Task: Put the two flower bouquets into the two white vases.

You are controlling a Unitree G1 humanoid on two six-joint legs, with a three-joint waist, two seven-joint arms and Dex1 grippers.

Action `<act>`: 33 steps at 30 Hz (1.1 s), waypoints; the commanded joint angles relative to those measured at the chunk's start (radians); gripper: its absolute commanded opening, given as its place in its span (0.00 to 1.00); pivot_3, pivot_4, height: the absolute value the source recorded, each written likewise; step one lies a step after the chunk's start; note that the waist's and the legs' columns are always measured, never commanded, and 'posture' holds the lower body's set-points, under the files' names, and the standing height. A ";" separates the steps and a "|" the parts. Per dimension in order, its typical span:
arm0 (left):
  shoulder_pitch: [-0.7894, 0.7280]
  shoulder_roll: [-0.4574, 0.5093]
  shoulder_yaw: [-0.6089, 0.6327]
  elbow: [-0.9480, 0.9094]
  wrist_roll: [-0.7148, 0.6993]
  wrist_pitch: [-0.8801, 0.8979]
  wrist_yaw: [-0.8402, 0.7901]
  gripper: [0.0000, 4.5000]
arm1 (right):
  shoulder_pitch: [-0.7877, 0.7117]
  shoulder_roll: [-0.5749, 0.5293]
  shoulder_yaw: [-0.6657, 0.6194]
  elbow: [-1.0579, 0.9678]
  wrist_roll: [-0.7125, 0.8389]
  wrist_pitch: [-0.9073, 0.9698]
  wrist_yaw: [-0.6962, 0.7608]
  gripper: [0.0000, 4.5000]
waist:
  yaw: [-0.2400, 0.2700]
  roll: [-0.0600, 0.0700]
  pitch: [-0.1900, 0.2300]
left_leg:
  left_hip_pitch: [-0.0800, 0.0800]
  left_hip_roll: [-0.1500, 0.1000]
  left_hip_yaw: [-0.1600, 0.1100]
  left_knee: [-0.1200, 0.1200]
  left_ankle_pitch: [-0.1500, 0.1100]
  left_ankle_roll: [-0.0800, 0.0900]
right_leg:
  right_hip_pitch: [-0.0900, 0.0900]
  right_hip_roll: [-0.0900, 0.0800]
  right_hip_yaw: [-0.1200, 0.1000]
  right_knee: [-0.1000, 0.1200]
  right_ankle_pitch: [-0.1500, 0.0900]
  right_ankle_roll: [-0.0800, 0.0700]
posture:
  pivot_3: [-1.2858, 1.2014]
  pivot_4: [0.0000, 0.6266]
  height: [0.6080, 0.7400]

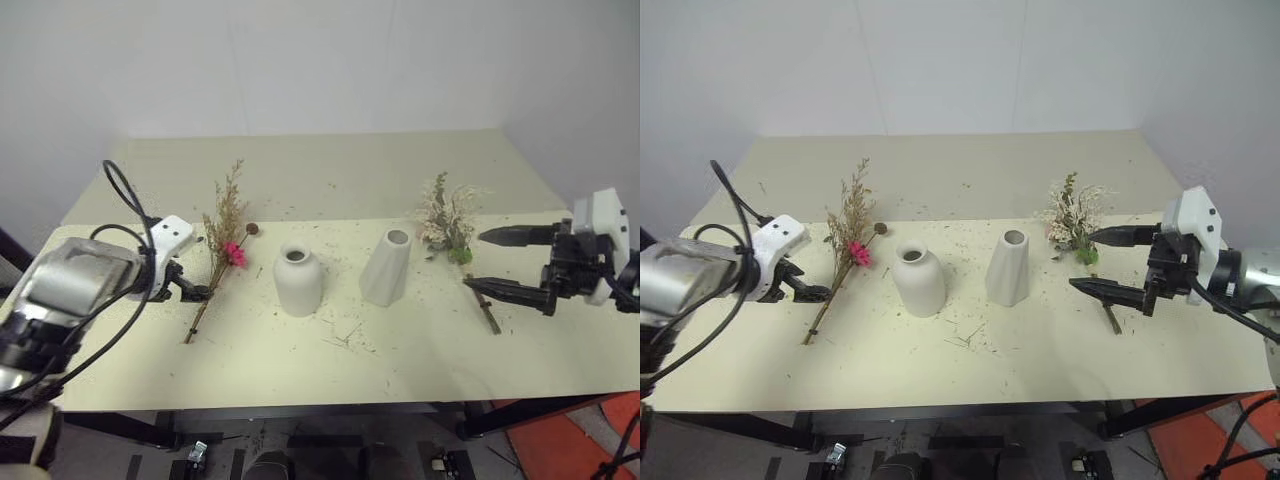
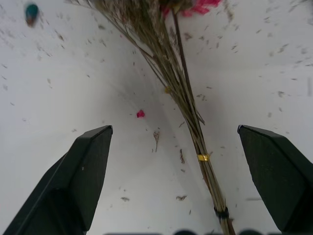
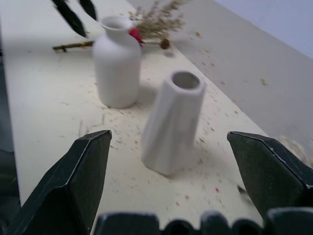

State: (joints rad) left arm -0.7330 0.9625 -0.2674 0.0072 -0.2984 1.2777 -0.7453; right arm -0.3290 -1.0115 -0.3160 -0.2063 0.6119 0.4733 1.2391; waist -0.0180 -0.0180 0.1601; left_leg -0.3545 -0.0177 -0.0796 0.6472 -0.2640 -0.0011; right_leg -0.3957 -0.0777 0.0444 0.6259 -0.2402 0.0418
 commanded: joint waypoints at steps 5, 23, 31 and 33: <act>-0.090 -0.109 -0.075 0.173 0.093 -0.006 0.062 0.95 | -0.059 -0.004 0.021 -0.005 0.016 -0.031 0.033 1.00 | 0.002 0.000 0.000 | -0.001 0.000 0.000 0.000 0.000 0.000 | -0.002 0.000 0.000 0.001 0.000 0.000 | 0.52 0.24 1.00; -0.144 -0.205 0.082 0.234 0.127 -0.135 0.135 0.01 | -0.061 0.004 0.023 0.006 0.013 -0.036 0.035 1.00 | 0.002 0.000 0.000 | -0.003 0.000 0.000 0.001 0.000 -0.001 | -0.005 -0.001 0.001 0.003 0.000 0.000 | 0.52 0.24 1.00; -0.157 -0.374 0.474 0.086 -0.126 -0.470 0.114 0.01 | -0.061 0.010 0.028 0.009 0.013 -0.035 0.030 1.00 | 0.007 0.000 0.000 | -0.010 -0.001 -0.001 0.004 0.001 -0.002 | -0.010 -0.003 0.000 0.004 0.001 -0.001 | 0.52 0.24 1.00; -0.175 -0.409 0.520 0.032 -0.223 -0.447 0.069 0.01 | -0.063 0.013 0.031 0.007 0.013 -0.034 0.027 1.00 | 0.007 0.000 0.000 | -0.012 -0.001 -0.001 0.004 0.001 -0.002 | -0.010 -0.003 -0.001 0.004 0.001 0.000 | 0.52 0.24 1.00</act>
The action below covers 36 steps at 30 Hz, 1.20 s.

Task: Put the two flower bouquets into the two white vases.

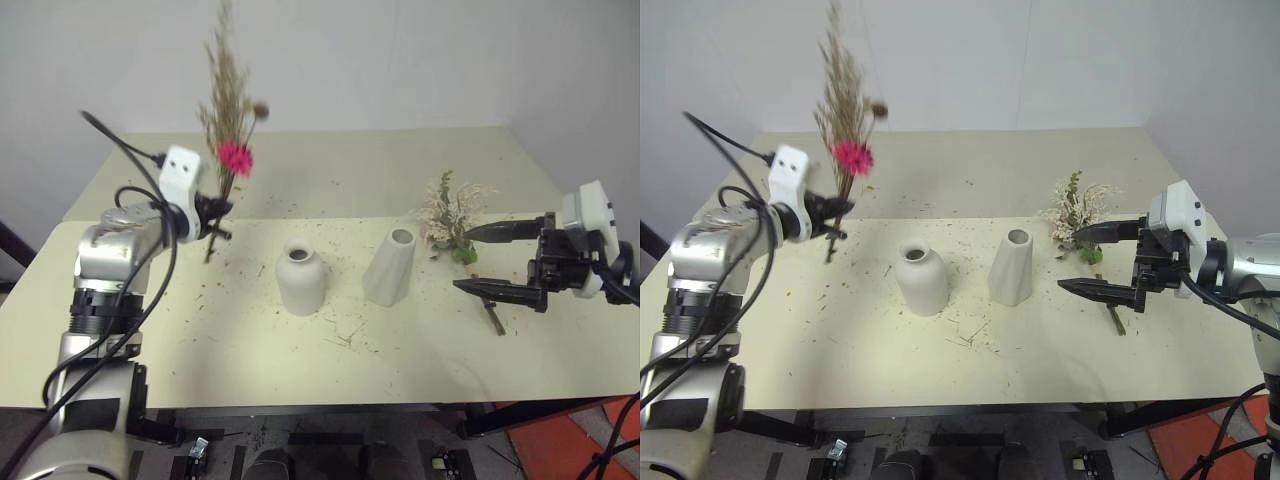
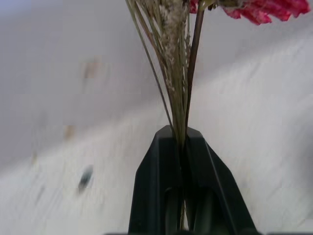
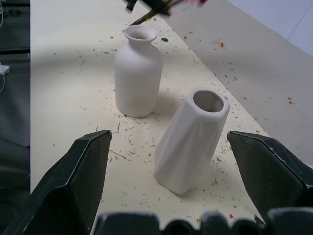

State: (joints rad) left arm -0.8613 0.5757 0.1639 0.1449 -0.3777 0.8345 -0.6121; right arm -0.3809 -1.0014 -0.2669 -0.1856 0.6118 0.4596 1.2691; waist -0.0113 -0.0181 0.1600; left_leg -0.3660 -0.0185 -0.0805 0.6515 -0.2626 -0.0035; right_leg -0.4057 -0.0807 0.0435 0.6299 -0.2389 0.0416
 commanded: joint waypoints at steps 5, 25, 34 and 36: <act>-0.104 -0.102 0.134 -0.140 -0.316 -0.018 -0.139 0.01 | -0.004 0.010 -0.023 -0.029 0.016 -0.017 -0.012 1.00 | -0.001 0.000 0.000 | 0.000 -0.001 0.000 0.001 0.000 0.000 | 0.000 0.000 0.000 0.000 0.001 0.001 | 0.52 0.24 1.00; -0.005 -0.098 -0.032 -0.140 -0.288 -0.120 -0.264 0.01 | 0.090 0.009 -0.082 -0.106 0.051 -0.003 -0.068 1.00 | -0.004 0.001 0.000 | 0.002 0.000 0.000 0.003 0.000 0.000 | 0.002 0.001 0.001 -0.001 0.000 0.001 | 0.52 0.24 1.00; 0.063 -0.066 -0.063 -0.161 -0.260 -0.133 -0.285 0.01 | 0.089 0.007 -0.077 -0.106 0.059 -0.002 -0.075 1.00 | -0.004 0.001 0.000 | 0.002 0.000 0.000 0.003 0.000 0.000 | 0.002 0.002 0.002 -0.001 0.000 0.001 | 0.52 0.24 1.00; 0.088 -0.067 -0.062 -0.178 -0.266 -0.119 -0.279 0.13 | 0.089 0.008 -0.076 -0.105 0.059 -0.003 -0.076 1.00 | -0.004 0.001 0.000 | 0.002 0.000 0.000 0.003 0.000 0.000 | 0.002 0.002 0.002 -0.001 0.000 0.001 | 0.52 0.24 1.00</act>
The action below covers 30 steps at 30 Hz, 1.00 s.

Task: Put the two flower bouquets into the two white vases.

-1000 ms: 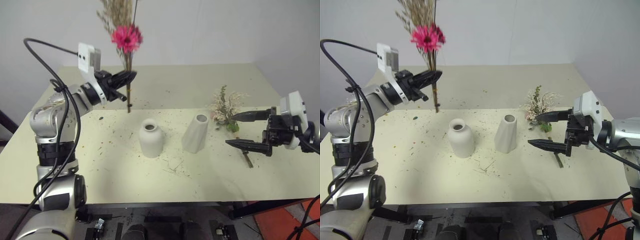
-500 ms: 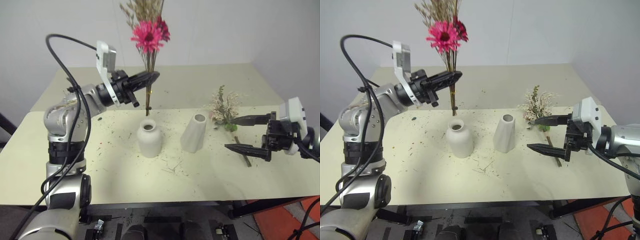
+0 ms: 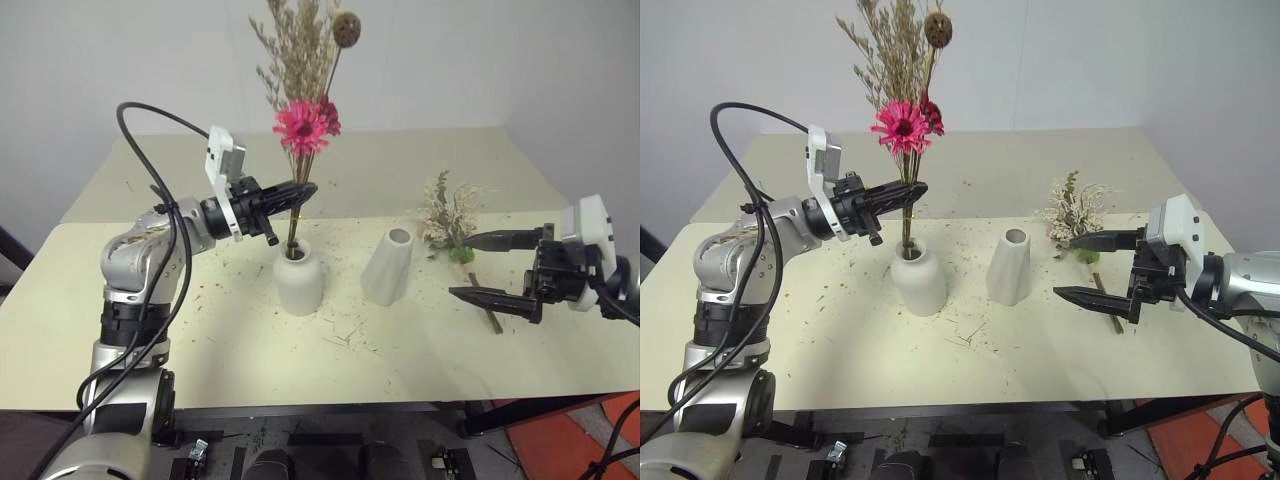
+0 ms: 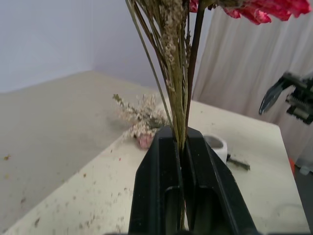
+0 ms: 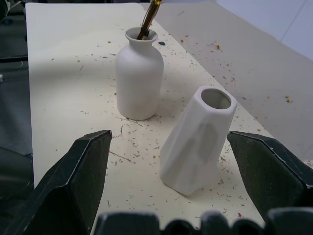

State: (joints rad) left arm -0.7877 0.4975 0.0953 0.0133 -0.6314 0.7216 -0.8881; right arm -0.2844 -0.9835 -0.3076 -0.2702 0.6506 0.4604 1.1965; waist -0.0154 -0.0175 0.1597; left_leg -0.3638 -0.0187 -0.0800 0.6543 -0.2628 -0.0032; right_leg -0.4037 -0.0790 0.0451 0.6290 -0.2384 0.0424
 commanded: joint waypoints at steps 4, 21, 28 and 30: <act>0.059 0.014 0.008 -0.085 -0.020 0.006 0.001 0.38 | -0.008 -0.008 -0.035 -0.020 0.020 -0.004 -0.005 1.00 | 0.000 0.000 0.000 | 0.000 0.000 0.000 0.000 0.000 0.000 | 0.000 0.000 0.000 0.000 0.000 0.000 | 0.52 0.24 1.00; 0.375 0.428 0.063 -0.326 -0.036 0.050 -0.198 0.99 | 0.002 -0.025 -0.048 -0.011 0.016 -0.004 0.010 1.00 | -0.002 0.000 0.000 | 0.002 0.001 0.000 -0.001 0.000 0.000 | 0.000 0.001 0.001 0.000 0.000 0.000 | 0.52 0.24 1.00; 0.342 0.474 0.087 -0.321 -0.134 -0.012 -0.364 0.99 | -0.015 -0.040 -0.012 0.063 -0.037 -0.006 -0.002 1.00 | 0.008 0.000 0.000 | 0.002 0.001 0.001 -0.001 0.000 0.000 | 0.002 0.000 -0.001 -0.001 -0.001 -0.001 | 0.52 0.24 1.00; 0.321 0.449 0.072 -0.332 -0.147 -0.015 -0.358 0.99 | -0.020 -0.037 0.013 0.108 -0.084 -0.004 -0.035 1.00 | 0.002 0.001 0.000 | 0.002 0.001 0.001 -0.001 0.000 0.000 | 0.002 0.000 -0.001 -0.001 -0.001 -0.001 | 0.52 0.24 1.00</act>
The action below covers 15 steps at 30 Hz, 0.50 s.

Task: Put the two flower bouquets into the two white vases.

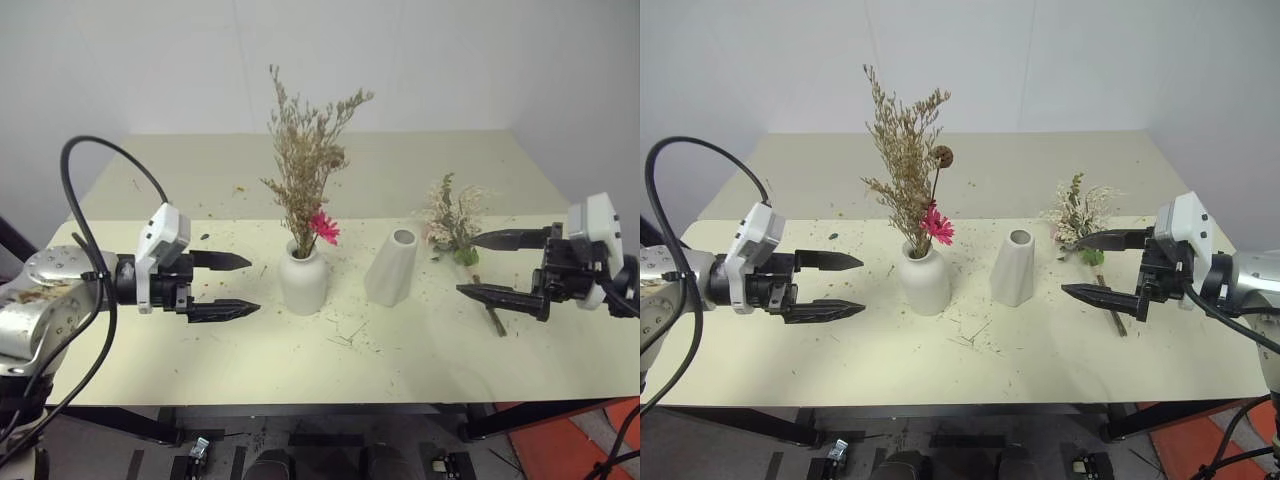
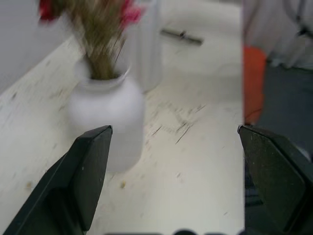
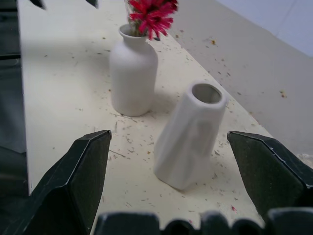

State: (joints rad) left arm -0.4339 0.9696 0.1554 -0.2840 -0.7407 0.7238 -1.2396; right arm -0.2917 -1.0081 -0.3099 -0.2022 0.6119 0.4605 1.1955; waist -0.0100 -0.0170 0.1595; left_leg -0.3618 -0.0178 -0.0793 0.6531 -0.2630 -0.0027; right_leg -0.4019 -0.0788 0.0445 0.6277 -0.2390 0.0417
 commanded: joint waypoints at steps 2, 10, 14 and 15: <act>-0.054 -0.043 -0.001 -0.040 -0.046 -0.014 0.001 0.99 | -0.023 -0.017 0.067 0.095 -0.135 0.007 -0.105 1.00 | -0.004 0.000 0.000 | 0.000 0.000 0.000 0.000 0.000 0.000 | 0.000 0.000 0.000 0.000 0.000 0.000 | 0.52 0.24 1.00; -0.093 -0.066 0.003 -0.031 -0.063 -0.008 0.005 0.99 | -0.222 0.050 0.254 0.239 -0.297 0.414 -0.413 1.00 | -0.028 0.000 0.000 | 0.000 0.000 0.001 -0.001 0.000 0.000 | -0.002 0.001 0.002 0.002 0.000 0.000 | 0.52 0.24 1.00; -0.078 -0.075 0.018 -0.044 -0.073 -0.020 0.013 0.99 | -0.268 0.108 0.302 0.310 -0.328 0.471 -0.451 1.00 | -0.030 0.000 0.000 | 0.000 0.000 0.001 -0.001 0.000 0.000 | -0.002 0.001 0.002 0.001 0.000 0.000 | 0.52 0.24 1.00; -0.075 -0.079 0.022 -0.045 -0.074 -0.025 0.015 0.99 | -0.277 0.117 0.311 0.329 -0.335 0.468 -0.451 1.00 | -0.030 0.000 0.000 | -0.001 0.000 0.001 -0.001 0.000 0.000 | -0.002 0.001 0.002 0.001 0.000 0.000 | 0.52 0.24 1.00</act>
State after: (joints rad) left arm -0.5082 0.8933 0.1390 -0.3019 -0.7918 0.7217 -1.2291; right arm -0.5389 -0.8877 0.0054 0.1134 0.2924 0.9213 0.7547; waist -0.0396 -0.0168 0.1594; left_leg -0.3627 -0.0176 -0.0786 0.6518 -0.2631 -0.0025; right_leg -0.4042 -0.0780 0.0466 0.6282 -0.2389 0.0413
